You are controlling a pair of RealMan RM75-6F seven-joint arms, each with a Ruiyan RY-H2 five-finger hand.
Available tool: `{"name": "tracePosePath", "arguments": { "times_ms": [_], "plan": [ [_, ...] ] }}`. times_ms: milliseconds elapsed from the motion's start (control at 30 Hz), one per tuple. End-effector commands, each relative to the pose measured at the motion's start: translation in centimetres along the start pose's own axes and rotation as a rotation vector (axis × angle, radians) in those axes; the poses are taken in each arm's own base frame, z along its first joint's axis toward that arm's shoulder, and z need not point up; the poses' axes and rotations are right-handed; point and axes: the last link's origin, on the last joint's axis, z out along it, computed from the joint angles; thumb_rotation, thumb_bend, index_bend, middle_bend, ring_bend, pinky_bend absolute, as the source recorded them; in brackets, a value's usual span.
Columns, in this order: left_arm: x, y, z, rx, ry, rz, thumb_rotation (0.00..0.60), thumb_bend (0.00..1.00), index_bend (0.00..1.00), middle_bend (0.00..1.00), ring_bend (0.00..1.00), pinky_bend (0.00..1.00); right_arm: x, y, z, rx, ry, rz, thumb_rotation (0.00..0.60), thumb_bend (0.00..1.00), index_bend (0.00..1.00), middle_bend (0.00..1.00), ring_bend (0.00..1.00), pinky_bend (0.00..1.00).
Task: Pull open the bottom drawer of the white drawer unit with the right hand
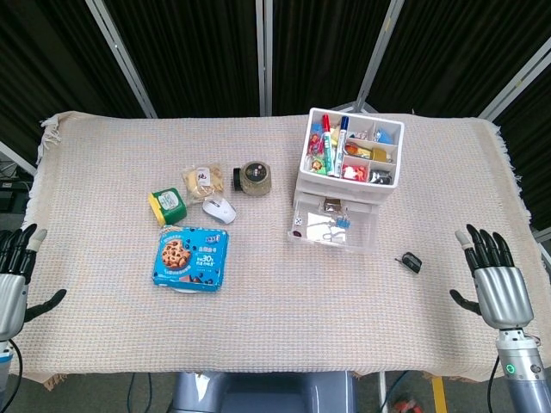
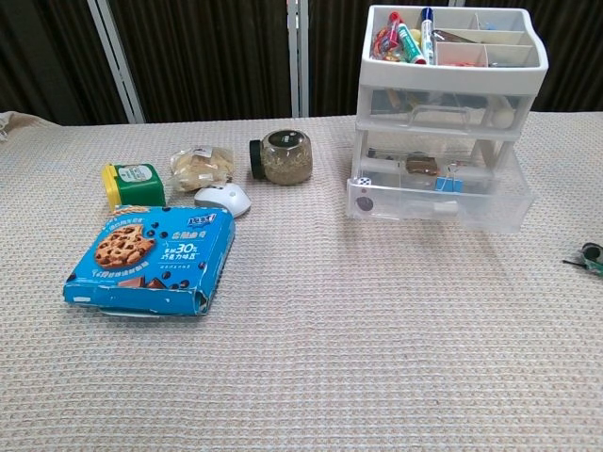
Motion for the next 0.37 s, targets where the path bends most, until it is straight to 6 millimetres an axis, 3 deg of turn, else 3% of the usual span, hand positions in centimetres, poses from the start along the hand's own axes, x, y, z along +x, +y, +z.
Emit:
{"name": "tracePosePath", "arguments": {
  "times_ms": [33, 367],
  "plan": [
    [-0.02, -0.01, 0.01, 0.000, 0.000, 0.001, 0.600, 0.09, 0.00, 0.00, 0.00, 0.00, 0.02, 0.11, 0.08, -0.004, -0.006, 0.005, 0.600, 0.06, 0.00, 0.00, 0.00, 0.00],
    [-0.24, -0.01, 0.30, 0.000, -0.009, -0.003, 0.600, 0.09, 0.00, 0.00, 0.00, 0.00, 0.09, -0.20, 0.27, 0.010, 0.005, 0.015, 0.600, 0.06, 0.00, 0.00, 0.00, 0.00]
  ]
}}
